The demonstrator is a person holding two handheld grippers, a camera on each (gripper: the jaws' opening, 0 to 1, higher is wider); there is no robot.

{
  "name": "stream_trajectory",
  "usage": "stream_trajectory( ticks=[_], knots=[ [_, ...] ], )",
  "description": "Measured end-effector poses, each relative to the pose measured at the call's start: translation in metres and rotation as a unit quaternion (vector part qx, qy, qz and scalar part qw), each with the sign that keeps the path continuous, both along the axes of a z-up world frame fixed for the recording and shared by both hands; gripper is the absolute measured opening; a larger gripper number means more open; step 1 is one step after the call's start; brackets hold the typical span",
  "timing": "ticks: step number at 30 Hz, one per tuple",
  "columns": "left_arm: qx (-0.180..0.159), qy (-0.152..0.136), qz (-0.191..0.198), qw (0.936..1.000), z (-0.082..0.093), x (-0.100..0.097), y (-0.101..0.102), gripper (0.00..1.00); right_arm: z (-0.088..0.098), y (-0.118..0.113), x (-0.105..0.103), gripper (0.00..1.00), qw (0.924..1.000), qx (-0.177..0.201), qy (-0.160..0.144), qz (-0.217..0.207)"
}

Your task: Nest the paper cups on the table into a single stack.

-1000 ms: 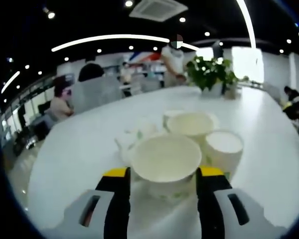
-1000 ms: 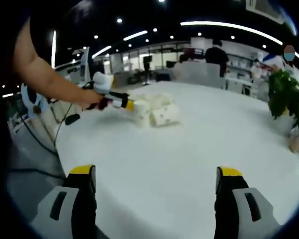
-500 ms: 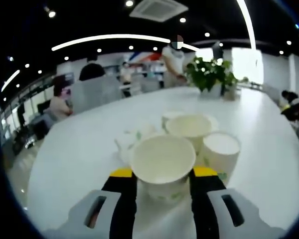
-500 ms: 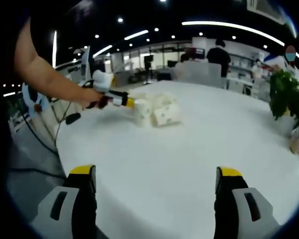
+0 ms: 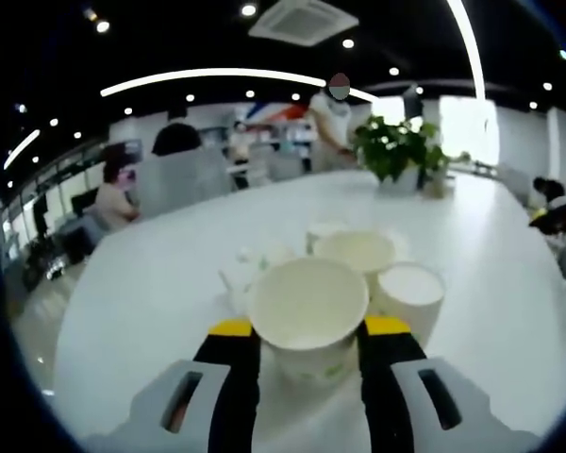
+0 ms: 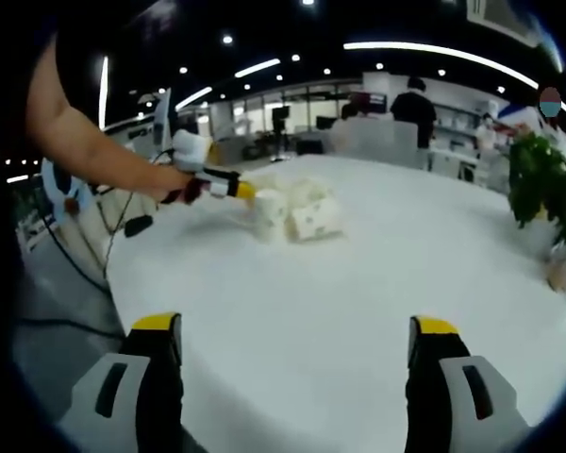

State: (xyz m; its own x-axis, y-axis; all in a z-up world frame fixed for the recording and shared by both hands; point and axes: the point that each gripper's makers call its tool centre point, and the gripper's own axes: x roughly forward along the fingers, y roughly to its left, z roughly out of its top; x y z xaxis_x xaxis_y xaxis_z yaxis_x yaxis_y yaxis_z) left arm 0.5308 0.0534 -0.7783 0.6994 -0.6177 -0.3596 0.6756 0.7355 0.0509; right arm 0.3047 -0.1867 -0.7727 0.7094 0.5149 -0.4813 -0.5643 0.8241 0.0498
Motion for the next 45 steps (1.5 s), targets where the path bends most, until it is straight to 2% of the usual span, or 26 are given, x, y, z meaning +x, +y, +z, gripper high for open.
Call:
stream_trajectory(
  ticks=[6,14,21,31,45],
  knots=[
    [-0.002,0.000,0.000,1.0000,0.008,0.001,0.003,0.38,0.003,-0.001,0.005,0.99,1.0000,0.001,-0.007,0.000],
    [-0.010,-0.012,-0.008,0.9998,0.036,0.008,0.005,0.38,0.007,-0.003,0.012,1.00,0.9999,0.001,-0.015,0.000],
    [-0.015,-0.017,-0.006,0.9997,0.051,0.015,0.010,0.38,0.011,-0.002,0.016,1.00,0.9998,0.001,-0.021,0.001],
    [-0.015,-0.015,-0.014,0.9997,0.058,0.006,0.010,0.38,0.014,-0.002,0.018,0.99,0.9996,0.002,-0.027,0.001],
    [-0.021,-0.023,-0.033,0.9990,0.078,-0.016,0.003,0.38,0.018,0.004,0.016,0.99,0.9995,0.003,-0.032,0.008]
  ],
)
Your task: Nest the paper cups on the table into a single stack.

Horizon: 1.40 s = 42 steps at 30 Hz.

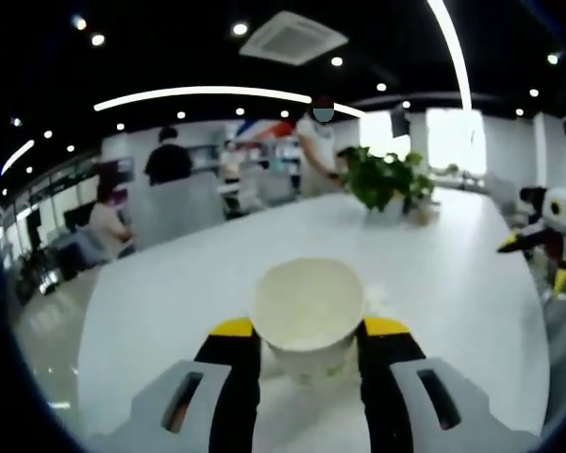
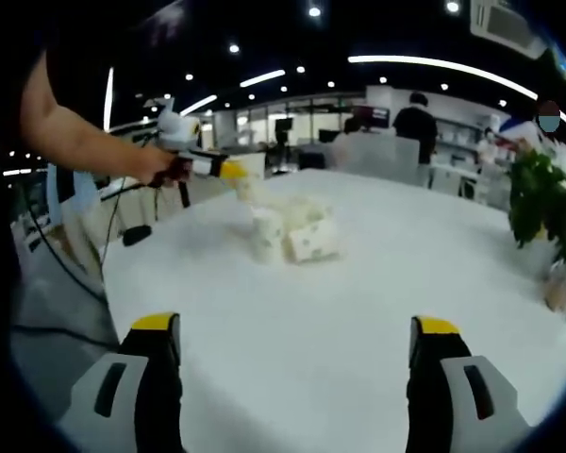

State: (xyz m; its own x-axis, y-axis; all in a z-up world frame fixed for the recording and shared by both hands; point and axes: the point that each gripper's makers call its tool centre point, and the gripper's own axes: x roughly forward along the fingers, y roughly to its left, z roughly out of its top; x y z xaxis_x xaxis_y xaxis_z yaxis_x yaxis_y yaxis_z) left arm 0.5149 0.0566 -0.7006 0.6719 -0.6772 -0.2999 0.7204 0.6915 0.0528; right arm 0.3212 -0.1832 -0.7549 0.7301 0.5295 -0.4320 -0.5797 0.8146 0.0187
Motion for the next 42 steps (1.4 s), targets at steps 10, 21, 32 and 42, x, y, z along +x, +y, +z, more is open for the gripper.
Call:
stream_trajectory(
  ticks=[10,21,32,42],
  knots=[
    [0.000,-0.003,-0.016,0.9999,0.007,-0.021,-0.010,0.38,0.001,0.003,-0.003,0.99,1.0000,0.002,-0.002,0.004],
    [-0.004,-0.007,-0.042,0.9991,0.018,-0.047,-0.025,0.38,-0.001,0.005,-0.004,0.99,0.9999,0.001,-0.003,0.010],
    [-0.007,-0.007,-0.070,0.9975,0.019,-0.074,-0.045,0.37,-0.003,0.006,-0.006,0.99,0.9997,-0.011,-0.004,0.021],
    [-0.011,-0.012,-0.089,0.9959,0.025,-0.094,-0.058,0.37,-0.006,0.008,-0.009,0.99,0.9996,-0.015,-0.002,0.024]
  ],
)
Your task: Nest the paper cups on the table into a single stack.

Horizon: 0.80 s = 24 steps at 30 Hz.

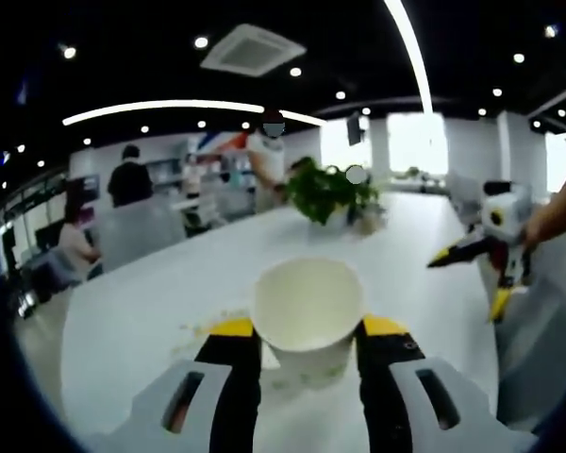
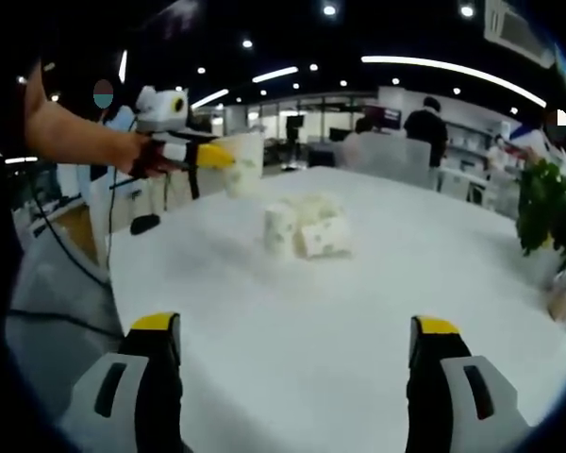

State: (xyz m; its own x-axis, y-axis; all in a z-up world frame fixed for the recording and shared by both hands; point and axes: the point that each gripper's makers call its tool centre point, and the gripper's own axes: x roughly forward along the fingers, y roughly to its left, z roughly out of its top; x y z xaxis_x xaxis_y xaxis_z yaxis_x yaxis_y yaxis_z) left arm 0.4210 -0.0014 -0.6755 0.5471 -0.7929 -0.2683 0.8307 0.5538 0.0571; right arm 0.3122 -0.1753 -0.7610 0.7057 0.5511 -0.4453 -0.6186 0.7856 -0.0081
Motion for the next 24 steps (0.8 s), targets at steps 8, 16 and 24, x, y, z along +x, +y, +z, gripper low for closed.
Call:
stream_trajectory(
  ticks=[8,16,24],
  knots=[
    [0.002,-0.005,-0.009,0.9999,-0.005,-0.014,-0.006,0.37,-0.002,0.002,-0.002,0.99,1.0000,-0.006,-0.001,0.005],
    [0.001,0.003,-0.009,1.0000,-0.016,-0.029,-0.006,0.37,-0.005,0.004,-0.005,0.99,1.0000,-0.007,0.000,0.006],
    [-0.003,0.002,-0.014,0.9999,-0.015,-0.034,-0.012,0.37,-0.005,0.002,-0.005,0.99,1.0000,-0.008,-0.002,0.006]
  ],
)
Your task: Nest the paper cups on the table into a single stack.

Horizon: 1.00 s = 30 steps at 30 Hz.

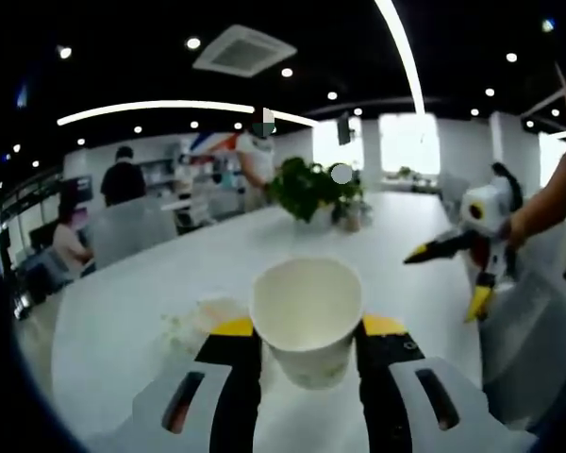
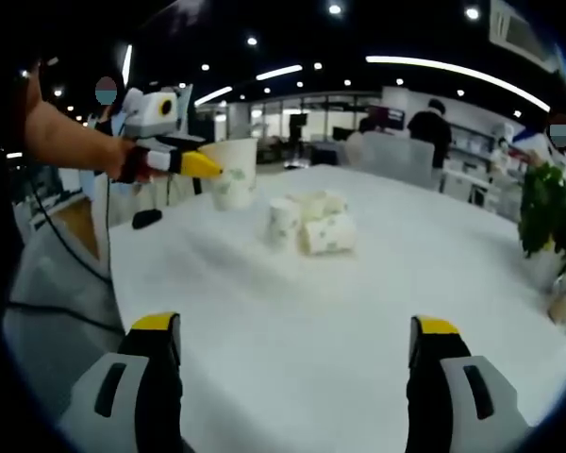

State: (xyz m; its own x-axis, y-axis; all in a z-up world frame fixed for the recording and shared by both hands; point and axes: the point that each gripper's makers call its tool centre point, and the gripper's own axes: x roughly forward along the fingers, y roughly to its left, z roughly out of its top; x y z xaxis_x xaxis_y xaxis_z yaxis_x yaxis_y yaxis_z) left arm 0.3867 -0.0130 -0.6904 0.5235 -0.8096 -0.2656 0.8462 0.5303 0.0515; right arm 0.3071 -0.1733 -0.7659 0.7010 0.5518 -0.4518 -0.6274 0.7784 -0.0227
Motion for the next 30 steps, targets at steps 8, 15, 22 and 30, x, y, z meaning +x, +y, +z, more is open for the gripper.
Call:
stream_trajectory(
  ticks=[8,15,22,30],
  knots=[
    [0.000,-0.001,-0.008,1.0000,-0.003,-0.011,-0.008,0.37,0.005,0.000,0.003,0.99,1.0000,0.004,-0.005,-0.004],
    [0.004,-0.005,-0.019,0.9998,-0.002,-0.021,-0.017,0.37,0.006,-0.001,0.005,0.99,0.9999,0.006,-0.007,-0.004],
    [0.002,-0.004,-0.027,0.9996,-0.001,-0.033,-0.023,0.37,0.005,-0.002,0.006,0.99,0.9999,0.008,-0.007,-0.007],
    [0.004,-0.008,-0.035,0.9993,0.001,-0.048,-0.026,0.37,0.004,-0.002,0.006,0.99,0.9999,0.009,-0.006,-0.008]
  ],
)
